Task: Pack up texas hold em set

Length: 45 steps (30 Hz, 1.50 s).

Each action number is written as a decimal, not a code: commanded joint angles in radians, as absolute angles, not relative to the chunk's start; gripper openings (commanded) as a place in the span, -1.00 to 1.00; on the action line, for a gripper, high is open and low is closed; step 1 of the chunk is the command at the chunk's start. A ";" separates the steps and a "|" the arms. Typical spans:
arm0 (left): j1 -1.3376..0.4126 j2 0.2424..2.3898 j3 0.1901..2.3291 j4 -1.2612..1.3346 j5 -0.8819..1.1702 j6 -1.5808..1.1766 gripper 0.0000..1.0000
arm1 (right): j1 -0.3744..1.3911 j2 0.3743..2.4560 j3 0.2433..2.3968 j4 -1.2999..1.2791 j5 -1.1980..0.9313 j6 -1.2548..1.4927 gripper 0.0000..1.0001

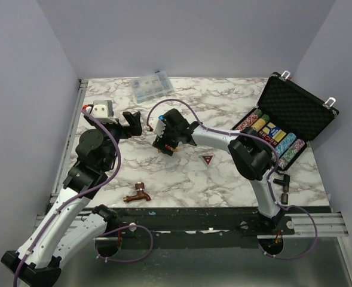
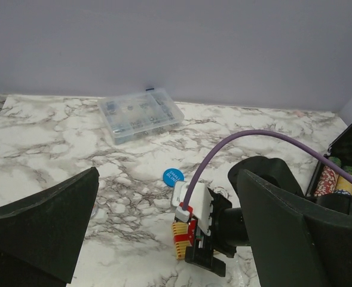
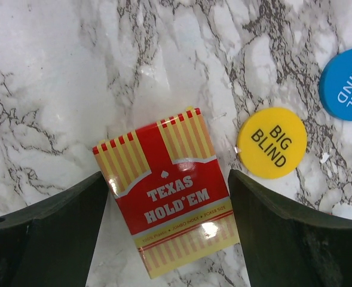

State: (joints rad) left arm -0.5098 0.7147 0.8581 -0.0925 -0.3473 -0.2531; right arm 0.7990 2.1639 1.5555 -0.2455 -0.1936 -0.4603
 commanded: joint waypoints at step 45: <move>-0.505 0.644 0.891 -0.128 -0.283 -0.315 0.94 | 0.727 1.816 1.227 -0.118 -0.024 -0.365 -0.42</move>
State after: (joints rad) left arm -0.5098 0.6636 0.8585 -0.1093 -0.3202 -0.3012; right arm 0.7616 1.9549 1.2720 -0.1360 -0.1806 -0.4038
